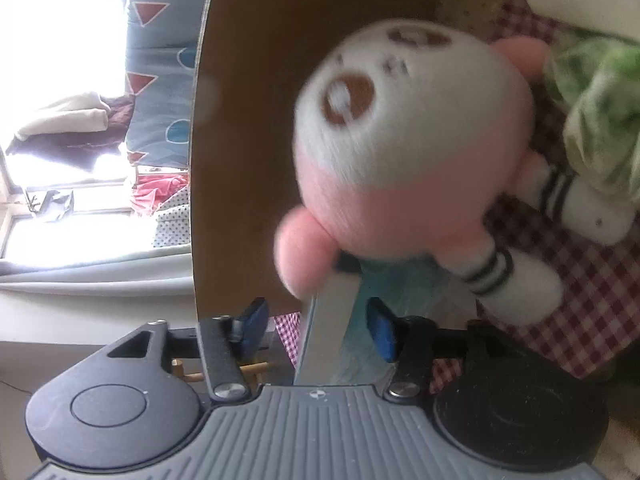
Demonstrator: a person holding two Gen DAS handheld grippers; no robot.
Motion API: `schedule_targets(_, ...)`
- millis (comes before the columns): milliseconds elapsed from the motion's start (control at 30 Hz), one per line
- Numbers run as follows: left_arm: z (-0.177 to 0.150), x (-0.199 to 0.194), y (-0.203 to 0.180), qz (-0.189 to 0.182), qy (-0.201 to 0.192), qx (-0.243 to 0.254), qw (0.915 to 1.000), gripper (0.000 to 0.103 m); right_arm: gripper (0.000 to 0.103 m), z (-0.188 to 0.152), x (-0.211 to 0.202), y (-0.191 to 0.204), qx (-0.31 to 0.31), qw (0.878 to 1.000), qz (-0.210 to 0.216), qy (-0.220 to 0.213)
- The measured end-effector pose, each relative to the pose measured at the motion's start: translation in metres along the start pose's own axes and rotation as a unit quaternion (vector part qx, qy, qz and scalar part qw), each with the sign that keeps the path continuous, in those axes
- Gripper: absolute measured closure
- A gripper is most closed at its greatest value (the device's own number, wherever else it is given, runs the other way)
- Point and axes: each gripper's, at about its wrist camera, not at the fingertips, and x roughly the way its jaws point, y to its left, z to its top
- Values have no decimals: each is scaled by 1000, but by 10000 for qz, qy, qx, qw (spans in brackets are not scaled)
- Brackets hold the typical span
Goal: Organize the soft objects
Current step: 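Grasp the white-and-blue bandage box with the right gripper and lift it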
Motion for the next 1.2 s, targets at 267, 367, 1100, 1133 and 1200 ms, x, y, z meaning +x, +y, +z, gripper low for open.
schedule_targets(267,18,14,17,278,106,18,9996,27,54,-2,5,-4,-44,10000,19,-14)
schedule_targets(367,11,16,17,251,187,-28,9995,27,55,-1,11,-5,-34,10000,54,-34)
schedule_targets(1100,13,-8,6,155,80,187,9997,26,80,-5,18,-3,-661,9948,-67,776)
schedule_targets(1133,15,-2,7,142,158,137,9997,25,80,-4,16,-4,-682,9946,-69,782)
schedule_targets(1200,14,9,10,56,319,62,9995,25,80,-3,12,-5,-737,9943,-135,765)
